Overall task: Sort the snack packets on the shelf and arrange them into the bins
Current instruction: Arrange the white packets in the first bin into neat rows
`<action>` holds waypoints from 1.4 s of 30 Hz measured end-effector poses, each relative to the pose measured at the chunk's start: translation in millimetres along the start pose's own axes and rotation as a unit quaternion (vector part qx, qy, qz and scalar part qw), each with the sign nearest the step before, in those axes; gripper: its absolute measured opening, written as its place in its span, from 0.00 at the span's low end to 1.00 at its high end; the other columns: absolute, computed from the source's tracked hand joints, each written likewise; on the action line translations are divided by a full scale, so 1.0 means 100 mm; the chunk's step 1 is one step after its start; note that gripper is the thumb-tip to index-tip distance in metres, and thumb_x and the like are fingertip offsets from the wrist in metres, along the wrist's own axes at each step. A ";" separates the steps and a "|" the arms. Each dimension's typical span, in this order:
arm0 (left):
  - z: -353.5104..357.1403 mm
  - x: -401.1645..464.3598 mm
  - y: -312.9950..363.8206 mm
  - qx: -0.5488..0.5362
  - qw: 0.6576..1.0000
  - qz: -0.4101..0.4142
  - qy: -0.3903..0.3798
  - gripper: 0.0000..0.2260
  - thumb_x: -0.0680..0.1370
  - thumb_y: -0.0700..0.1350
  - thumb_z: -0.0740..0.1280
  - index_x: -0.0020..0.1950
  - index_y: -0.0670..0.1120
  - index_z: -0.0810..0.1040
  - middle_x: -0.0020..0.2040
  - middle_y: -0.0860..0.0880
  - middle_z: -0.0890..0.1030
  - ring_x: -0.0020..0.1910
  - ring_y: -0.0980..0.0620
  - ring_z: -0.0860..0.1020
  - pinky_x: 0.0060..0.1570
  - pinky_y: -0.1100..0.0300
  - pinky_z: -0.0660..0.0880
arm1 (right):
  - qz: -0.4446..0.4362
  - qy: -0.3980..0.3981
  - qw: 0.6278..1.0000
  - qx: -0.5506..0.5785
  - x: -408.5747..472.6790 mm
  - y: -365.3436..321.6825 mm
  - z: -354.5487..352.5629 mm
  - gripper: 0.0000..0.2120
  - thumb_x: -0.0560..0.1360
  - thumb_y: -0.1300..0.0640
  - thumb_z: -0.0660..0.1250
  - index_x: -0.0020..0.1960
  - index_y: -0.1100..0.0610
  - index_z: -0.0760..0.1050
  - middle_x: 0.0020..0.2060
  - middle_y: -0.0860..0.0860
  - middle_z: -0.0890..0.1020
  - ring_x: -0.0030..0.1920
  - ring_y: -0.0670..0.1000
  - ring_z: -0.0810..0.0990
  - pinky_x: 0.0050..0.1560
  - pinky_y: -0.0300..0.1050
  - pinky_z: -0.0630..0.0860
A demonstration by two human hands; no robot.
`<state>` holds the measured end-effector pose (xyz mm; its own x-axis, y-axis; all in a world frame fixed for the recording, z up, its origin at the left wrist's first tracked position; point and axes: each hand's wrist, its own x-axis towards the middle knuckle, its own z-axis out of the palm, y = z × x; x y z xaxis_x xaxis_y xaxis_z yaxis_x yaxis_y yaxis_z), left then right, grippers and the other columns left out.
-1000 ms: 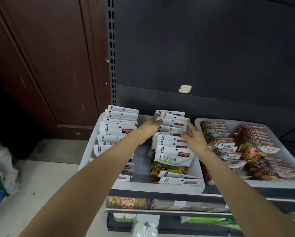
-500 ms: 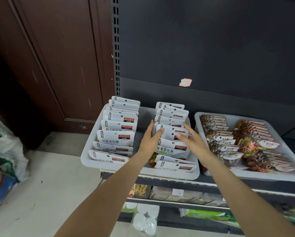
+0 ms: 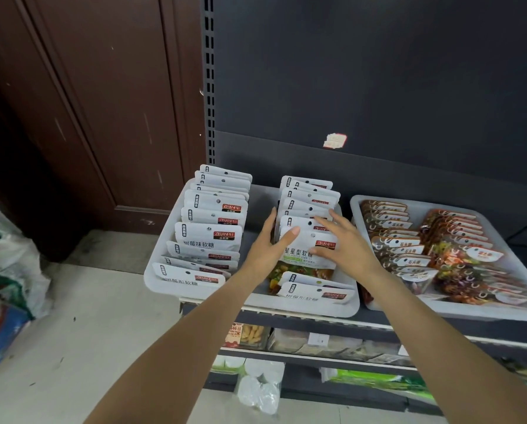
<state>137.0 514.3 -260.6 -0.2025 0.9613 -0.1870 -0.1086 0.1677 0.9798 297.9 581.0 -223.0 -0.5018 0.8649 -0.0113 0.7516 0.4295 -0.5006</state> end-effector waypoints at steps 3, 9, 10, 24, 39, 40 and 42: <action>-0.05 0.04 -0.09 0.097 0.995 -0.010 -0.012 0.43 0.72 0.49 0.73 0.77 0.57 0.47 0.75 0.52 0.63 0.73 0.48 0.64 0.68 0.45 0.66 | 0.020 0.000 1.000 -0.001 -0.02 0.04 0.00 0.32 0.74 0.56 0.69 0.75 0.51 0.60 0.76 0.50 0.57 0.75 0.50 0.57 0.71 0.45 0.58; -0.08 0.12 -0.20 0.182 0.982 -0.037 -0.028 0.49 0.70 0.44 0.76 0.77 0.57 0.43 0.75 0.50 0.62 0.74 0.45 0.61 0.68 0.38 0.63 | 0.040 -0.001 0.999 0.012 -0.05 0.08 0.07 0.31 0.76 0.57 0.67 0.75 0.50 0.57 0.76 0.49 0.56 0.74 0.50 0.58 0.70 0.45 0.61; -0.08 0.13 -0.20 0.178 0.983 -0.042 -0.035 0.48 0.70 0.43 0.75 0.77 0.57 0.43 0.75 0.49 0.63 0.74 0.45 0.61 0.68 0.39 0.64 | 0.039 -0.001 0.999 0.015 -0.03 0.08 0.07 0.31 0.76 0.57 0.67 0.75 0.50 0.57 0.76 0.49 0.56 0.74 0.50 0.58 0.70 0.45 0.61; 0.01 0.19 -0.17 0.079 0.992 -0.054 -0.086 0.44 0.73 0.42 0.73 0.76 0.55 0.44 0.71 0.47 0.67 0.69 0.47 0.68 0.67 0.48 0.69 | 0.030 0.007 0.997 0.064 0.01 0.15 0.07 0.32 0.74 0.58 0.70 0.74 0.51 0.60 0.76 0.51 0.55 0.75 0.49 0.56 0.70 0.42 0.57; 0.07 0.25 0.07 0.223 0.971 0.067 -0.048 0.43 0.71 0.46 0.75 0.77 0.55 0.51 0.74 0.48 0.62 0.72 0.49 0.63 0.69 0.51 0.64 | 0.082 0.031 0.975 0.203 0.15 0.01 0.06 0.30 0.77 0.57 0.66 0.76 0.53 0.58 0.74 0.49 0.60 0.72 0.48 0.61 0.64 0.37 0.61; 0.07 0.25 0.08 0.223 0.971 0.062 -0.052 0.43 0.70 0.48 0.75 0.77 0.55 0.51 0.74 0.49 0.62 0.72 0.49 0.63 0.70 0.50 0.64 | 0.079 0.029 0.974 0.209 0.15 0.00 0.06 0.30 0.77 0.57 0.66 0.75 0.53 0.59 0.73 0.49 0.60 0.72 0.48 0.61 0.63 0.35 0.60; 0.06 0.26 0.12 0.214 0.973 0.062 -0.054 0.45 0.68 0.54 0.75 0.77 0.56 0.51 0.74 0.50 0.63 0.72 0.49 0.63 0.70 0.45 0.64 | 0.066 0.031 0.974 0.214 0.16 -0.01 0.06 0.30 0.76 0.55 0.67 0.75 0.51 0.60 0.72 0.49 0.64 0.71 0.49 0.64 0.69 0.41 0.62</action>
<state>136.6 543.0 -253.0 -0.0821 0.9934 -0.0802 0.3292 0.1030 0.9386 287.1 592.6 -228.2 -0.3753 0.9253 -0.0544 0.5535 0.1766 -0.8139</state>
